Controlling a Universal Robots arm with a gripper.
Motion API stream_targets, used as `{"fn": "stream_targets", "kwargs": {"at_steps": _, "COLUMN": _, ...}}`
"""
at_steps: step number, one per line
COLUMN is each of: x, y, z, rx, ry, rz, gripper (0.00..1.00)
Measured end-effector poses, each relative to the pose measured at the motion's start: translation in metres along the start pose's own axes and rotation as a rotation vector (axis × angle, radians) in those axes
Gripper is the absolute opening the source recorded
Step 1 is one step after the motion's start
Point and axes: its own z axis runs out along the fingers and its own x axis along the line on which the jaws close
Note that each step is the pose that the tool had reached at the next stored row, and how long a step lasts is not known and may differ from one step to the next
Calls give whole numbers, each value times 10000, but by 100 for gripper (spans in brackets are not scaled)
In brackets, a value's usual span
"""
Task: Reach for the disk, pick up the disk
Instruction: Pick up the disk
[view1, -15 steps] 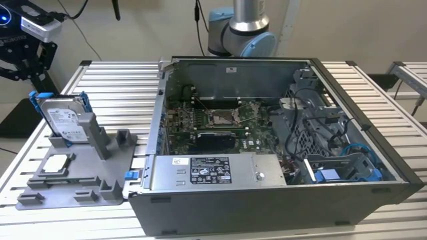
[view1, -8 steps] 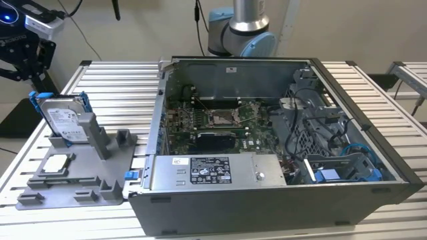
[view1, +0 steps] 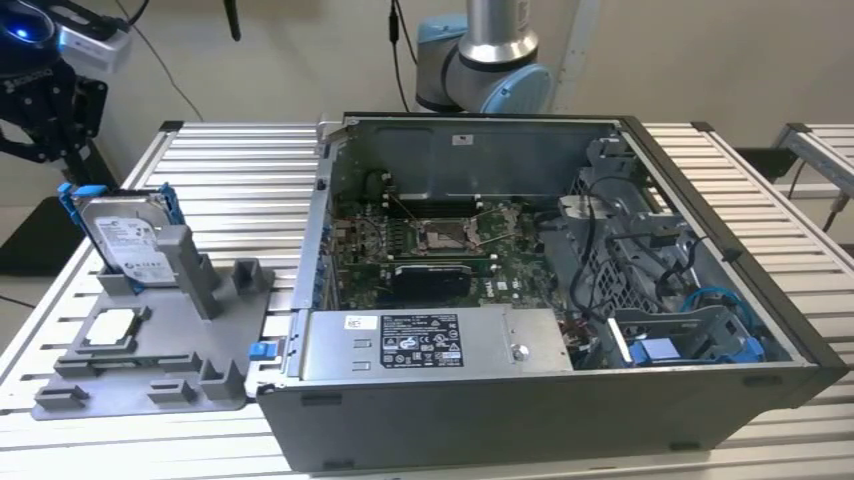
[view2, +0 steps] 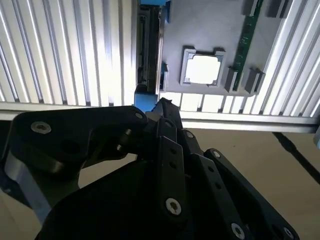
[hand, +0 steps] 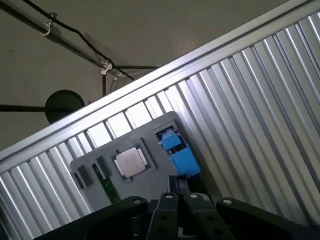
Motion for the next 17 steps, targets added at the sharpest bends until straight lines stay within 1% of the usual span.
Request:
{"fn": "stream_targets", "kwargs": {"at_steps": 12, "x": -2, "y": 0, "z": 12, "rx": 60, "ry": 17, "rz": -2162, "gripper": 0}}
{"fn": "stream_targets", "kwargs": {"at_steps": 14, "x": -3, "y": 1, "z": 13, "rx": 74, "ry": 15, "rz": -2294, "gripper": 0}}
{"fn": "stream_targets", "kwargs": {"at_steps": 17, "x": -3, "y": 1, "z": 14, "rx": 76, "ry": 14, "rz": -2310, "gripper": 0}}
